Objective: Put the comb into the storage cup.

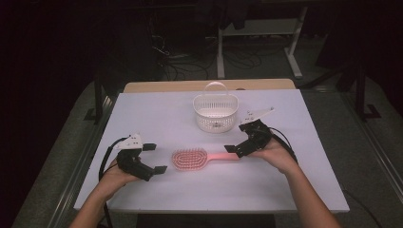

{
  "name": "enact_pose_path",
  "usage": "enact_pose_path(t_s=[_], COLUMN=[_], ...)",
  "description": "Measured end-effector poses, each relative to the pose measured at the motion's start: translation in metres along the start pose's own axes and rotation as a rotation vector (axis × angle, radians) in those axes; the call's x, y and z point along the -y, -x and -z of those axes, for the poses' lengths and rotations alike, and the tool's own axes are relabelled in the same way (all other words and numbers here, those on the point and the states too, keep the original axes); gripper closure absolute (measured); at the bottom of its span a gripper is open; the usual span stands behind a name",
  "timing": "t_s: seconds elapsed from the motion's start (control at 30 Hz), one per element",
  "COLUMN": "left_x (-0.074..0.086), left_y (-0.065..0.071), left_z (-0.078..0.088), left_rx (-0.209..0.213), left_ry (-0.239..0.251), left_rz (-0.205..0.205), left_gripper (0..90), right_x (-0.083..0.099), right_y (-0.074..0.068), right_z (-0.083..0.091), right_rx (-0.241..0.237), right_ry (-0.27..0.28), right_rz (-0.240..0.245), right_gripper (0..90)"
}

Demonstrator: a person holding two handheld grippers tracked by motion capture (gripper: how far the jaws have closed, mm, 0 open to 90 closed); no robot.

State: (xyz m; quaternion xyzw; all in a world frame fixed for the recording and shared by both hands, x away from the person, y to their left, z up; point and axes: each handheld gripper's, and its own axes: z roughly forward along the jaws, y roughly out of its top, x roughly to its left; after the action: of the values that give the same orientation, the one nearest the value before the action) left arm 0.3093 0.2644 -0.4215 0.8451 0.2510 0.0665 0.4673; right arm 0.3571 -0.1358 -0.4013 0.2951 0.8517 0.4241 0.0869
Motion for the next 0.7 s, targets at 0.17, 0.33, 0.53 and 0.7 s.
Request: enact_pose_path(t_s=[0.17, 0.33, 0.53, 0.7], left_x=[0.000, 0.001, 0.000, 0.000], left_y=[0.000, -0.001, -0.001, -0.001], left_z=[0.000, 0.000, 0.001, 0.001], left_rx=[0.000, -0.001, -0.002, -0.002], left_ry=[0.001, 0.000, 0.002, 0.003], left_rz=[0.004, 0.005, 0.004, 0.004], left_gripper=[0.0, 0.0, 0.0, 0.0], right_x=[-0.002, -0.006, -0.009, -0.013], right_y=[0.001, 0.004, 0.006, 0.008], right_z=[-0.003, -0.006, -0.008, -0.011], right_rx=[-0.002, -0.005, -0.005, -0.005], right_ry=[-0.005, -0.011, -0.020, -0.037], right_rz=[0.000, 0.003, -0.004, -0.002], right_gripper=[0.5, 2.8, 5.7, 11.6])
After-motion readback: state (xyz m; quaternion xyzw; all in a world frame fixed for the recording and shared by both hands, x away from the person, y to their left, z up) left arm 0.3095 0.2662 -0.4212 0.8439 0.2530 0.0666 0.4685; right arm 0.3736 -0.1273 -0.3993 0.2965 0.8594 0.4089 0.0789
